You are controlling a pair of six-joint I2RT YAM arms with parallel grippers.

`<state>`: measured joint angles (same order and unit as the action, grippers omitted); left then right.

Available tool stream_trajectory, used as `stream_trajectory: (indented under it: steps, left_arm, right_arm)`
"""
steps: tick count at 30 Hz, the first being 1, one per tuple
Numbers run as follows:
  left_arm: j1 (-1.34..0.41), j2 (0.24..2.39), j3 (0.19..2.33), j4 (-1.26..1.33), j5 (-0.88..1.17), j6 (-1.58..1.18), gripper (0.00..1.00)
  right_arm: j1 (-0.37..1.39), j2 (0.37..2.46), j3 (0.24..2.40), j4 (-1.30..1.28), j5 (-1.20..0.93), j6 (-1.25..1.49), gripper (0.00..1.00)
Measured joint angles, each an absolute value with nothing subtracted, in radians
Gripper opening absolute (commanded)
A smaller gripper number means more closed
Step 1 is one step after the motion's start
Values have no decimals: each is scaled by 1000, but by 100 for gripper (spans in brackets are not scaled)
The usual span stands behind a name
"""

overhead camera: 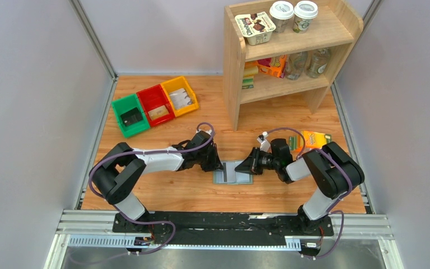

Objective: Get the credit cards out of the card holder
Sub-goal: Remove the credit card from the card holder.

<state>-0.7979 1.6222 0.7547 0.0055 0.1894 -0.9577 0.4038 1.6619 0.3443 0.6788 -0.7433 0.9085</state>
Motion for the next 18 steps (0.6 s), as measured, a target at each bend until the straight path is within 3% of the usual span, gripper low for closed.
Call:
stream_trajectory:
  steps: [5,18]
  left_arm:
    - [-798,1623,755,6,189,-963,0]
    - [-798,1634,748,35,198,-987,0]
  right_arm:
    - [400,1662,341,707,-750,921,20]
    - [402,1662,382,554,-713,864,22]
